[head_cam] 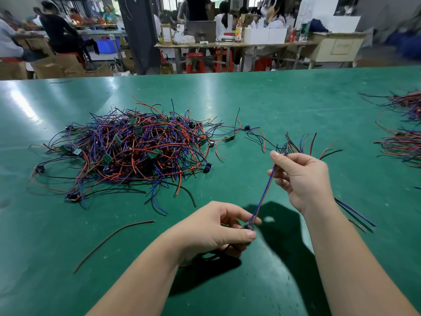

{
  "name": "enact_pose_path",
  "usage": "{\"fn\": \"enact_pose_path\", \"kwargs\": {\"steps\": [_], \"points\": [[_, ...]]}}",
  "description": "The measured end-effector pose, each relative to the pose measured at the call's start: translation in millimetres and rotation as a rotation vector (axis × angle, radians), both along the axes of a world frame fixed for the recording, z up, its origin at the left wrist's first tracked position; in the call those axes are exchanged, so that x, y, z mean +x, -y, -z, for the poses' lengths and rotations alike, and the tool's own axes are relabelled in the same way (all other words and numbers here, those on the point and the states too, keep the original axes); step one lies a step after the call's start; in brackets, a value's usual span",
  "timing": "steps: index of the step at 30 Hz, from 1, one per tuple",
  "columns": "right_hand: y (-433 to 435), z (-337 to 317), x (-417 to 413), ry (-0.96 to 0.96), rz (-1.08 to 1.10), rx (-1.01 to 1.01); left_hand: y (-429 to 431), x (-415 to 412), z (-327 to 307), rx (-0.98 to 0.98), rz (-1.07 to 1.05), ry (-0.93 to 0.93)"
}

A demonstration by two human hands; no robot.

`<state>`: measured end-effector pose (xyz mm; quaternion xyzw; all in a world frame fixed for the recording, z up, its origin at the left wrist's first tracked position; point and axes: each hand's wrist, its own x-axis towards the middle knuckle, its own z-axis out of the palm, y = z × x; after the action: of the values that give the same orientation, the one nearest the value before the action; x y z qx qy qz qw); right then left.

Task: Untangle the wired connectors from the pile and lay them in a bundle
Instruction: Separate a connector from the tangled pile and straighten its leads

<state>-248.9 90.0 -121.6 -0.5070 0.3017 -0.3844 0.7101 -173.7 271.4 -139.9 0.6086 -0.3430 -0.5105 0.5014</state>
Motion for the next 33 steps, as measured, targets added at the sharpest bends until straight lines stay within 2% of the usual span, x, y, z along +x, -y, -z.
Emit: {"fn": "enact_pose_path", "kwargs": {"steps": [8, 11, 13, 16, 18, 20, 23, 26, 28, 31, 33], "points": [[-7, -1, 2, -0.015, -0.095, 0.105, -4, 3, -4, -0.039, 0.045, 0.075], [-13, 3, 6, 0.038, -0.219, 0.2, -5, 5, -7, -0.139, -0.057, -0.084], [-20, 9, 9, -0.037, -0.319, 0.197, -4, 8, -10, -0.238, -0.16, -0.263], [-27, 16, 6, -0.274, -0.599, -0.028, -2, 12, -13, -0.436, -0.33, -0.486], [-34, 17, 5, -0.264, -0.802, -0.158, 0, 13, -14, -0.537, -0.452, -0.534], [-45, 17, 8, -0.109, -0.839, -0.127, 1, 15, -13, -0.596, -0.545, -0.521], [-60, 15, 17, 0.115, -0.713, 0.082, 2, 18, -10, -0.636, -0.601, -0.369], [-61, 15, 21, 0.174, -0.572, 0.25, 3, 16, -7, -0.613, -0.609, -0.071], [-57, 14, 21, 0.185, -0.533, 0.291, 5, 13, -4, -0.602, -0.522, 0.044], [-47, 11, 18, 0.2, -0.524, 0.313, 3, 12, -7, -0.542, -0.371, 0.051], [-40, 10, 14, 0.195, -0.546, 0.28, 4, 13, -6, -0.492, -0.411, -0.043]]}}
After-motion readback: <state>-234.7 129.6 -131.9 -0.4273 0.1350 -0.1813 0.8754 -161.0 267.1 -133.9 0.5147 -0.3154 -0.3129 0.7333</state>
